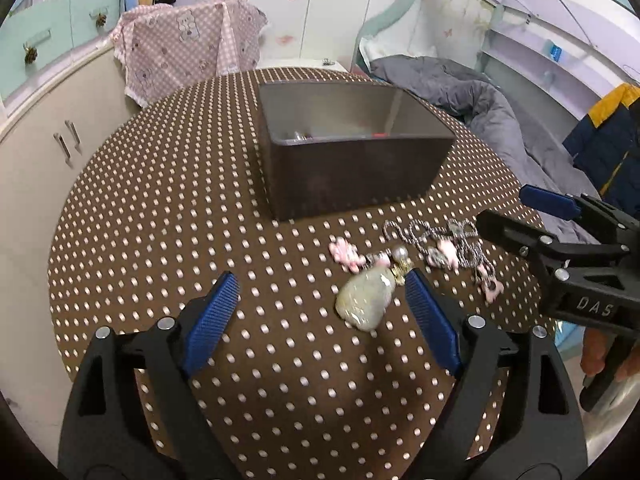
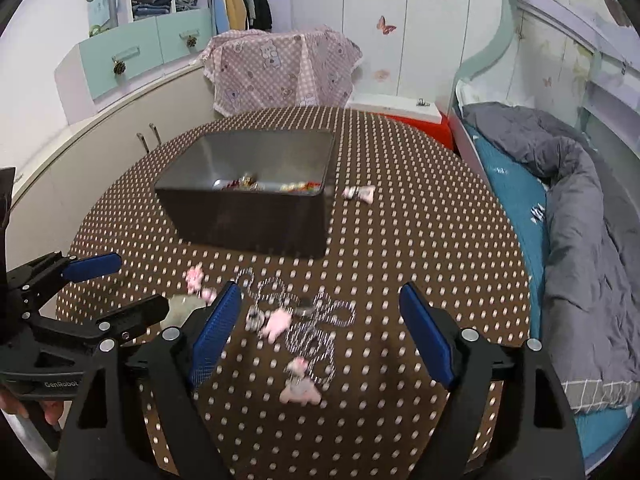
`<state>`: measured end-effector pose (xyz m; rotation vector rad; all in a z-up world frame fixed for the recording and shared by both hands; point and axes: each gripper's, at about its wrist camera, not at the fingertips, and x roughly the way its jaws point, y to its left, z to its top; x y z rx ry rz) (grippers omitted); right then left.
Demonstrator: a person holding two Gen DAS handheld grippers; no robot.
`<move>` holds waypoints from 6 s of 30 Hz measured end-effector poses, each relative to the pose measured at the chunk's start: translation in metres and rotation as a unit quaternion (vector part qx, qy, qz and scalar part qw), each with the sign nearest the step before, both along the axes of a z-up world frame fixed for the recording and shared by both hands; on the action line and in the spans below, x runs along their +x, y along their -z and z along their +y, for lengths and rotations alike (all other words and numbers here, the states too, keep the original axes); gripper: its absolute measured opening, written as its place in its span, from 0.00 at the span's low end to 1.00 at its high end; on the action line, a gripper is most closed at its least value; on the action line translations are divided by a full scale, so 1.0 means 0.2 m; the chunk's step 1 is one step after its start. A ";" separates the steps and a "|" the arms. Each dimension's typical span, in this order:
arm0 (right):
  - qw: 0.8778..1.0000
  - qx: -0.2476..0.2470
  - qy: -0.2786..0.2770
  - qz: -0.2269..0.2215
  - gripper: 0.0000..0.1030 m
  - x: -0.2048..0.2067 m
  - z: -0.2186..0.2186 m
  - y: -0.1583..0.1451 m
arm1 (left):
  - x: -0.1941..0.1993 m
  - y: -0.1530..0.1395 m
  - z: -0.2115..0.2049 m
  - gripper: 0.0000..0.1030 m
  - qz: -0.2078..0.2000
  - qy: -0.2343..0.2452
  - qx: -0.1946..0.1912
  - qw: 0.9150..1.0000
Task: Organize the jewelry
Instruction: 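Withdraw both tools from the tin box toward the remaining chains and charms, then grasp the pale jade piece with left tool while right grasps white bow charm, then carry both items over the tin box and open both tools to drop them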
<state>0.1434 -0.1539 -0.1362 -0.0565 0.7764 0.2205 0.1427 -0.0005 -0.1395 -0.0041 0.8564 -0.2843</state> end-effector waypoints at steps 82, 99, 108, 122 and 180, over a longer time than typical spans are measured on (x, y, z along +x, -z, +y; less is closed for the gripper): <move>0.999 0.027 -0.014 -0.034 0.19 -0.04 -0.05 -0.03 | 0.07 -0.07 0.01 0.29 -0.082 0.028 -0.015 0.996; 0.997 0.024 -0.050 -0.046 0.19 0.18 0.06 -0.07 | 0.24 -0.20 0.01 0.29 -0.119 0.027 -0.027 0.992; 0.998 0.025 -0.052 -0.039 0.19 0.25 0.06 -0.04 | 0.33 -0.17 -0.01 0.29 -0.113 0.025 -0.029 0.993; 0.998 0.047 -0.045 0.020 0.37 0.16 -0.03 0.10 | 0.29 -0.21 0.01 0.29 -0.128 0.030 -0.027 0.991; 0.995 0.040 -0.066 -0.071 0.66 0.32 0.08 -0.18 | 0.60 -0.04 0.18 0.21 0.015 -0.050 -0.080 0.995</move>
